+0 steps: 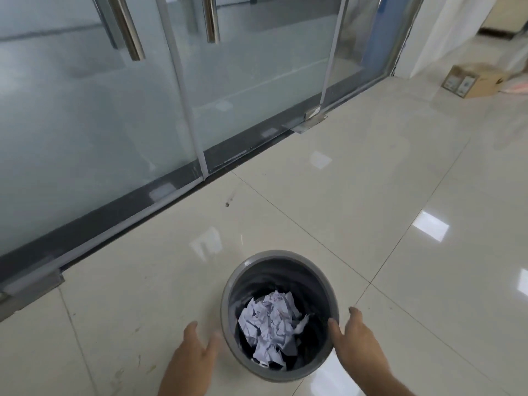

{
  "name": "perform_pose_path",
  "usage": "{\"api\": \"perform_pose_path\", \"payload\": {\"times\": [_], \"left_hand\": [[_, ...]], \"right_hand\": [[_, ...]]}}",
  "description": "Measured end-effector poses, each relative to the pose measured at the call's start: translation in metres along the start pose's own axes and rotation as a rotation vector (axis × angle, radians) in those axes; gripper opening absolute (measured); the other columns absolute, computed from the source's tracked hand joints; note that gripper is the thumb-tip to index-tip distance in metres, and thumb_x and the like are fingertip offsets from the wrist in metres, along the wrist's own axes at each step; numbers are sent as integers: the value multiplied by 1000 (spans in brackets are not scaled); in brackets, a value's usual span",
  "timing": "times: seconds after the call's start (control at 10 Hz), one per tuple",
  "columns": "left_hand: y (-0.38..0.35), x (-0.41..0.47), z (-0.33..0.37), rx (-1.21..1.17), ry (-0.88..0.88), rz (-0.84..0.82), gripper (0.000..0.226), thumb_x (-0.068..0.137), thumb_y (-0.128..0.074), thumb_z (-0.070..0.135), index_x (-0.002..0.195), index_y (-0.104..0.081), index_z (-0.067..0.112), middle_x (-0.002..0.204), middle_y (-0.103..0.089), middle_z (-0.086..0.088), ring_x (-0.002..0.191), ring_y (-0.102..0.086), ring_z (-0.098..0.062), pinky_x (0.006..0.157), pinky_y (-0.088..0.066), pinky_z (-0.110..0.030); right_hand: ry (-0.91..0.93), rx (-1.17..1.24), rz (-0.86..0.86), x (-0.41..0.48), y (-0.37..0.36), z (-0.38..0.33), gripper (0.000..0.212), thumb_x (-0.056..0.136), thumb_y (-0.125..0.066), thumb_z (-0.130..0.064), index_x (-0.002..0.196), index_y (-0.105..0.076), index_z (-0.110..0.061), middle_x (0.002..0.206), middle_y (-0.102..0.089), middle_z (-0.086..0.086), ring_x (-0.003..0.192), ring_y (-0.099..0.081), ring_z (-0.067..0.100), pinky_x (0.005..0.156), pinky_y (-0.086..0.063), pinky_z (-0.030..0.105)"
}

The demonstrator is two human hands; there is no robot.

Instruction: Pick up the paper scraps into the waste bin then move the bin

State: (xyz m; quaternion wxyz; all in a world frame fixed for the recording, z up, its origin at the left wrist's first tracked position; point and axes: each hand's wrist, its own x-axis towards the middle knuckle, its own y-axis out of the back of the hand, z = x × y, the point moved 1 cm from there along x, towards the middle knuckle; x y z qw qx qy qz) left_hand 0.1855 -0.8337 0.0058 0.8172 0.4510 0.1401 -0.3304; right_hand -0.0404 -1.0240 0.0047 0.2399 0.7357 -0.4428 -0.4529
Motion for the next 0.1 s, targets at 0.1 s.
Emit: {"api": "perform_pose_path", "payload": {"times": [0.1], "left_hand": [[42,-44,12,-130,196,-5,64,89,-71,18,142,-41,0,109,-67,-26,106,-65,-36,82,-43,-34]], "right_hand": [[-59,-134,-47,-38,41,-20,61,90,-51,-46,138,-39,-10,134,-56,13,122,-54,27,98,-45,35]]}}
